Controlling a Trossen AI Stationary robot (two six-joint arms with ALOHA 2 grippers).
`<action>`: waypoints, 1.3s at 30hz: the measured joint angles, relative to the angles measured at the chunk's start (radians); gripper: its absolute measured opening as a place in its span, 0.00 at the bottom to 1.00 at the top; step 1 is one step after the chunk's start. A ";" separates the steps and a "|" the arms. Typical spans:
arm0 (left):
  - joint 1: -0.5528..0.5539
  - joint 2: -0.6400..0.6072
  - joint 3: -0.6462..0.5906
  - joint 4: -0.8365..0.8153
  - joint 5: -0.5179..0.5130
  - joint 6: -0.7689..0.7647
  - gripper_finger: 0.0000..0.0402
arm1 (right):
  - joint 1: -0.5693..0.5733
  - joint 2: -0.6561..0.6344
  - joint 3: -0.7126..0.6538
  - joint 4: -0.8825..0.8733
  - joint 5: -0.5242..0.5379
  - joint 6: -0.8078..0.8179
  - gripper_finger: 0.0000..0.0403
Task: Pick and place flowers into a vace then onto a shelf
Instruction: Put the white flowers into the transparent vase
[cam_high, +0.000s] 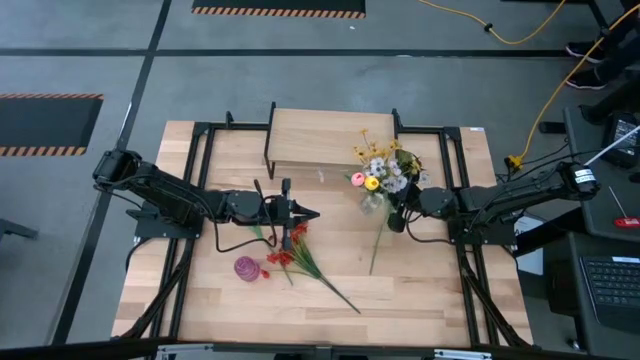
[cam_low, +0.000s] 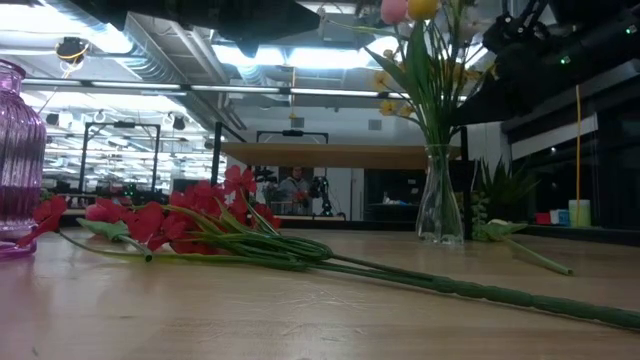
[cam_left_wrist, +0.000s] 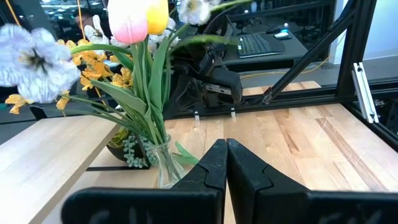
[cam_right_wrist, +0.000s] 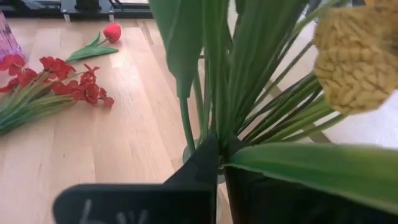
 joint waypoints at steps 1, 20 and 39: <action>0.000 0.000 0.000 0.000 0.000 0.000 0.01 | 0.000 0.000 0.000 -0.004 0.000 0.002 0.04; 0.000 0.000 0.000 0.000 0.000 0.002 0.01 | -0.011 0.042 -0.003 -0.024 -0.009 0.053 0.01; 0.000 0.000 0.000 0.000 0.000 0.002 0.01 | -0.031 0.079 0.004 -0.015 -0.022 0.033 0.17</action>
